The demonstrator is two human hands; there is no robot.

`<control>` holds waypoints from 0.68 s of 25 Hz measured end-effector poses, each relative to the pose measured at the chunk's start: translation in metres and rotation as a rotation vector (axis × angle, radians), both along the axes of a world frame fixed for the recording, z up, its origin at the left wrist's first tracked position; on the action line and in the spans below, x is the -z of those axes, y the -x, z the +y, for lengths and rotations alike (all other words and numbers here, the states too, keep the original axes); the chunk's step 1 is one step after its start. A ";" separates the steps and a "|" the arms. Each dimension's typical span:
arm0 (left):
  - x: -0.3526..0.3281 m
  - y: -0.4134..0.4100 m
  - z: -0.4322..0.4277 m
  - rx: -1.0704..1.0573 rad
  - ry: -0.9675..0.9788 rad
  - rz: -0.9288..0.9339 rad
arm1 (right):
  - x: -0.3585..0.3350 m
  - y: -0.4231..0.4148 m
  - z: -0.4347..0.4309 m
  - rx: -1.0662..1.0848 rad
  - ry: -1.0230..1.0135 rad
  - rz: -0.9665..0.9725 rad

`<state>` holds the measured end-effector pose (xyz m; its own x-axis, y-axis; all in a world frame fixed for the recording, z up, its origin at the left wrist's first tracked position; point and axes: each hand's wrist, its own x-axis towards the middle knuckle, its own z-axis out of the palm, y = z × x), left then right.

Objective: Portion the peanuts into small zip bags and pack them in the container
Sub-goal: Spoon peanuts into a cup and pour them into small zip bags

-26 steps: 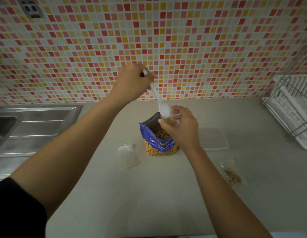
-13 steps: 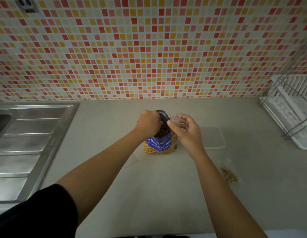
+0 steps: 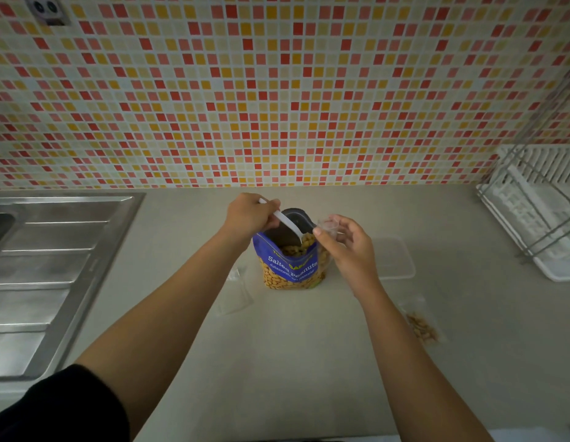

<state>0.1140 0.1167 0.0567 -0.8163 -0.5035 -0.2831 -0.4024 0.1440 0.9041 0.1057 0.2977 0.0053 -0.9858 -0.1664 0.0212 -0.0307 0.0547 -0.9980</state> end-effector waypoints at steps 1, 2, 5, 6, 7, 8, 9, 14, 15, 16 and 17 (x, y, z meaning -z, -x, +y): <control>0.001 -0.002 -0.005 -0.015 -0.018 -0.001 | 0.000 0.000 0.000 0.023 0.007 0.009; 0.001 -0.004 -0.010 -0.029 -0.046 0.000 | -0.001 0.000 0.001 0.049 0.008 0.018; 0.005 -0.009 -0.026 -0.084 -0.144 0.014 | -0.004 0.000 0.004 0.104 -0.008 0.054; 0.005 -0.011 -0.031 -0.104 -0.159 0.010 | -0.006 -0.001 0.005 0.106 -0.024 0.067; 0.007 -0.013 -0.036 -0.120 -0.166 0.005 | -0.009 -0.002 0.005 0.102 -0.049 0.089; 0.009 -0.015 -0.040 -0.132 -0.176 0.002 | -0.012 -0.003 0.005 0.095 -0.080 0.118; 0.011 -0.016 -0.043 -0.138 -0.191 0.005 | -0.014 -0.005 0.004 0.088 -0.114 0.149; 0.013 -0.022 -0.056 -0.161 -0.246 0.031 | -0.015 -0.010 -0.006 0.052 -0.241 0.224; 0.012 -0.022 -0.058 -0.166 -0.251 0.040 | -0.012 -0.010 -0.008 0.049 -0.268 0.229; 0.009 -0.022 -0.060 -0.173 -0.256 0.048 | -0.010 -0.010 -0.010 0.048 -0.304 0.243; 0.005 -0.022 -0.062 -0.181 -0.259 0.056 | -0.008 -0.010 -0.012 0.047 -0.348 0.269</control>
<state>0.1361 0.0550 0.0520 -0.7377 -0.5594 -0.3780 -0.3492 -0.1630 0.9228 0.1158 0.2853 0.0129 -0.9596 -0.1639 0.2288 -0.2763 0.3939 -0.8766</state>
